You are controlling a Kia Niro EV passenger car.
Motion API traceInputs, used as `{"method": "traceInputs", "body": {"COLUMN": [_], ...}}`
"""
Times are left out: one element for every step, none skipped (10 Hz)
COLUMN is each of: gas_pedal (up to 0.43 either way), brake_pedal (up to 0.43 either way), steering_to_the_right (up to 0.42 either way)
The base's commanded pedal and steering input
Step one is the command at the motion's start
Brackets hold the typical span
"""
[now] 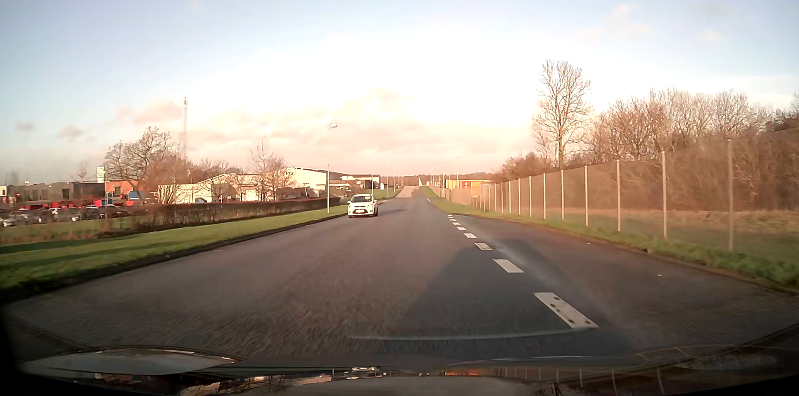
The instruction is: Follow the waypoints while adhering to traffic rules and regulations
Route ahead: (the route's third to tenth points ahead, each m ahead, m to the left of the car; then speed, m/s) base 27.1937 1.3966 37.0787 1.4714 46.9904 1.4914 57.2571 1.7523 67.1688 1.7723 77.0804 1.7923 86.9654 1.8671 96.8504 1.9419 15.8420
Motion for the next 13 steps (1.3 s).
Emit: {"method": "traceInputs", "body": {"gas_pedal": [0.169,0.169,0.169,0.169,0.169,0.169,0.169,0.169,0.169,0.169,0.169,0.169,0.169], "brake_pedal": [0.000,0.000,0.000,0.000,0.000,0.000,0.000,0.000,0.000,0.000,0.000,0.000,0.000], "steering_to_the_right": [-0.001,-0.002,-0.003,-0.003,-0.003,-0.003,-0.003,-0.003,-0.002,-0.003,-0.003,-0.003,-0.002]}}
